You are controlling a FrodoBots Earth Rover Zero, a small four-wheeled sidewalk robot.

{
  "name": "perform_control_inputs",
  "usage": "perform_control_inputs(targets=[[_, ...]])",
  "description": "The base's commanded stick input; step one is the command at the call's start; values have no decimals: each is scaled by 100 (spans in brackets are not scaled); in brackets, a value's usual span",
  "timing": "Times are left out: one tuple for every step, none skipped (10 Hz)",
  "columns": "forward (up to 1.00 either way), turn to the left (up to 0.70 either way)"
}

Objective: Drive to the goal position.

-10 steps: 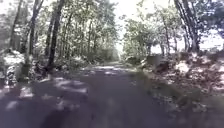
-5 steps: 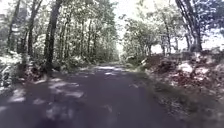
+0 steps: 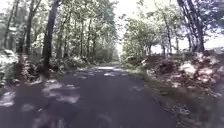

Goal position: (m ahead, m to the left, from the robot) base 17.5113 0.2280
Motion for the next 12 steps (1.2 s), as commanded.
perform_control_inputs(targets=[[45,0],[45,0],[45,0],[45,0],[45,0],[45,0],[45,0],[45,0],[45,0],[45,0],[45,14],[45,27]])
